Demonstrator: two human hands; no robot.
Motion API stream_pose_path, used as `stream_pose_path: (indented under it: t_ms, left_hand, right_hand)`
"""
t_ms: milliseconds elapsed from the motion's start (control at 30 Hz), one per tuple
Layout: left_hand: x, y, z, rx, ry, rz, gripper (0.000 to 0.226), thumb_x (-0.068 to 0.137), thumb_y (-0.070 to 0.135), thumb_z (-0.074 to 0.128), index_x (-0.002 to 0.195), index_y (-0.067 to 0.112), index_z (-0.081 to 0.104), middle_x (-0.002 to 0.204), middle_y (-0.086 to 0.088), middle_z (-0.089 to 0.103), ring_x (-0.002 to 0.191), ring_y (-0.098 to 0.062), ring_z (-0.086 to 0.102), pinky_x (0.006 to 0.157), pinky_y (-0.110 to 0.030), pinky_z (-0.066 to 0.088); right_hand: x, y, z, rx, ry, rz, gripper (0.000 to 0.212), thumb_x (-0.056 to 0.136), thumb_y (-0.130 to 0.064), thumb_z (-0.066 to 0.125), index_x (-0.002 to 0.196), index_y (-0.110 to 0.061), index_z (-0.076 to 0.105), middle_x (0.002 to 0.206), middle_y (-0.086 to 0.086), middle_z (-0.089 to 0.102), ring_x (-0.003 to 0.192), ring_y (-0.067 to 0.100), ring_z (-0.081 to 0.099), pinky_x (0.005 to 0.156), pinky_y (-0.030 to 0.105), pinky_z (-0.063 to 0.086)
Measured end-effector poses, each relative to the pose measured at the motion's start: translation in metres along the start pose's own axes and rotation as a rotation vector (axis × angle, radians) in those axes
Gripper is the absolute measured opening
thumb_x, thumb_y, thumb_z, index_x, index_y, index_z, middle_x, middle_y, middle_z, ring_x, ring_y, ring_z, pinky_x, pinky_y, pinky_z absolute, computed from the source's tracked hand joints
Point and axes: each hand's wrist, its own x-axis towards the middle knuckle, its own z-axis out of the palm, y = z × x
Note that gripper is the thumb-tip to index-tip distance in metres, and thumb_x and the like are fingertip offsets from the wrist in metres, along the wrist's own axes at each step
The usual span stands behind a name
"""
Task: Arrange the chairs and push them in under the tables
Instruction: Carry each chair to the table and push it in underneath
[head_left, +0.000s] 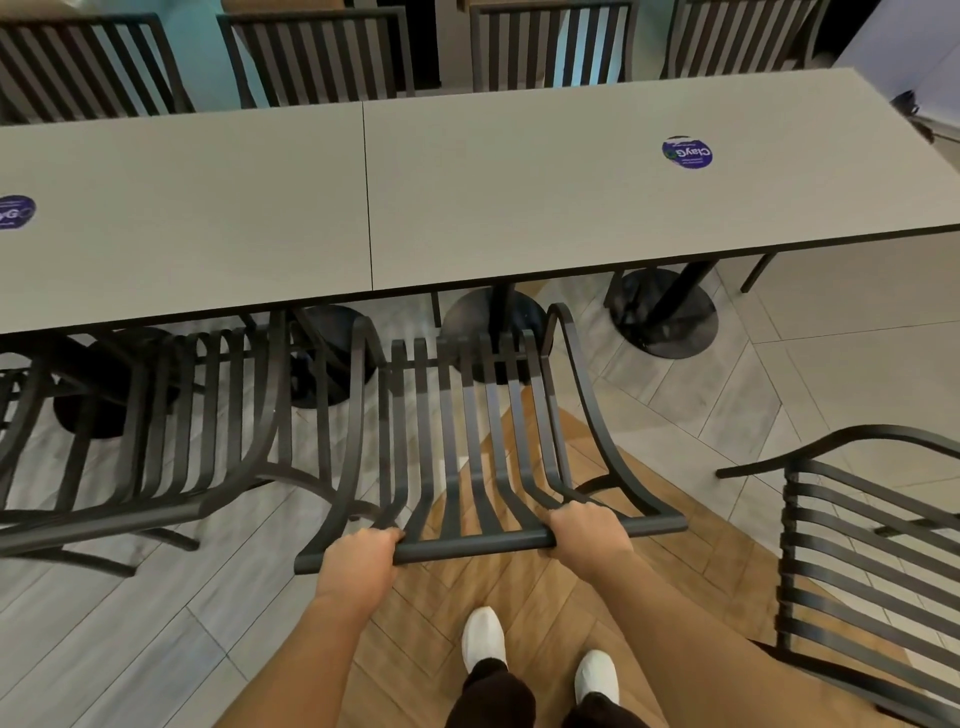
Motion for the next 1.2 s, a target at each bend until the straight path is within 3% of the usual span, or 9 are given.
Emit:
stream_pose_path:
  t_ms: [100,200,333,433,567,933,1067,1200]
  left_hand:
    - [-0.003,-0.002,0.0,-0.093,0.025,0.037,0.075,0.089,0.078,0.051,0.152,0.038,0.043,0.124,0.009,0.066,0.11,-0.012,0.063,0.089,-0.027,0.053]
    - [-0.008,-0.001,-0.007,-0.164,0.039,0.079,0.095,0.079,0.094,0.033,0.157,0.04,0.032,0.13,0.009,0.063,0.117,-0.012,0.06,0.093,-0.029,0.052]
    - [-0.004,0.011,-0.029,-0.291,0.013,0.122,0.08,0.09,0.084,0.027,0.154,0.037,0.04,0.138,0.005,0.061,0.123,-0.014,0.058,0.099,-0.033,0.05]
    - [0.006,0.026,-0.048,-0.31,0.049,0.159,0.071,0.097,0.076,0.028,0.144,0.029,0.053,0.133,0.004,0.064,0.119,-0.014,0.06,0.096,-0.033,0.05]
    - [0.018,0.053,-0.071,-0.258,0.126,0.232,0.062,0.101,0.071,0.031,0.135,0.028,0.061,0.125,0.005,0.069,0.111,-0.013,0.064,0.091,-0.032,0.053]
    - [0.017,0.15,-0.105,-0.163,0.157,0.404,0.046,0.105,0.057,0.04,0.134,0.028,0.061,0.12,0.003,0.071,0.104,-0.016,0.067,0.087,-0.035,0.057]
    - [0.0,0.192,-0.11,-0.123,0.148,0.475,0.045,0.106,0.054,0.039,0.134,0.027,0.061,0.119,0.002,0.07,0.102,-0.018,0.067,0.083,-0.036,0.057]
    - [-0.019,0.243,-0.107,-0.089,0.152,0.547,0.044,0.106,0.055,0.039,0.129,0.027,0.063,0.112,0.004,0.071,0.096,-0.017,0.067,0.078,-0.038,0.059]
  right_hand:
    - [0.003,0.002,0.001,0.063,-0.045,0.025,0.029,0.094,-0.039,0.068,0.119,-0.023,0.067,0.103,-0.002,0.069,0.095,0.018,0.067,0.09,0.037,0.056]
    - [0.005,0.006,-0.001,0.136,-0.102,0.033,0.042,0.089,-0.052,0.07,0.119,-0.024,0.066,0.102,-0.005,0.068,0.094,0.016,0.065,0.088,0.037,0.057]
    - [-0.003,0.013,-0.012,0.283,-0.081,0.037,0.085,0.077,-0.091,0.043,0.127,-0.024,0.061,0.113,-0.004,0.069,0.102,0.016,0.064,0.09,0.038,0.055]
    - [-0.01,0.019,-0.022,0.363,0.021,0.095,0.079,0.083,-0.087,0.032,0.117,-0.022,0.064,0.101,-0.003,0.069,0.092,0.013,0.064,0.085,0.036,0.056]
    - [-0.017,0.03,-0.032,0.38,0.121,0.161,0.065,0.092,-0.079,0.032,0.104,-0.024,0.064,0.093,-0.002,0.067,0.086,0.018,0.062,0.078,0.038,0.053]
    - [-0.071,0.083,-0.027,0.416,0.286,0.345,0.055,0.096,-0.072,0.034,0.097,-0.027,0.065,0.081,-0.005,0.063,0.076,0.014,0.059,0.07,0.037,0.054]
    - [-0.107,0.117,-0.014,0.462,0.296,0.398,0.059,0.095,-0.074,0.034,0.1,-0.025,0.066,0.088,-0.003,0.065,0.084,0.018,0.062,0.075,0.039,0.055]
    - [-0.152,0.155,0.003,0.493,0.344,0.453,0.064,0.097,-0.072,0.035,0.118,-0.02,0.066,0.107,0.003,0.07,0.098,0.024,0.063,0.076,0.036,0.049]
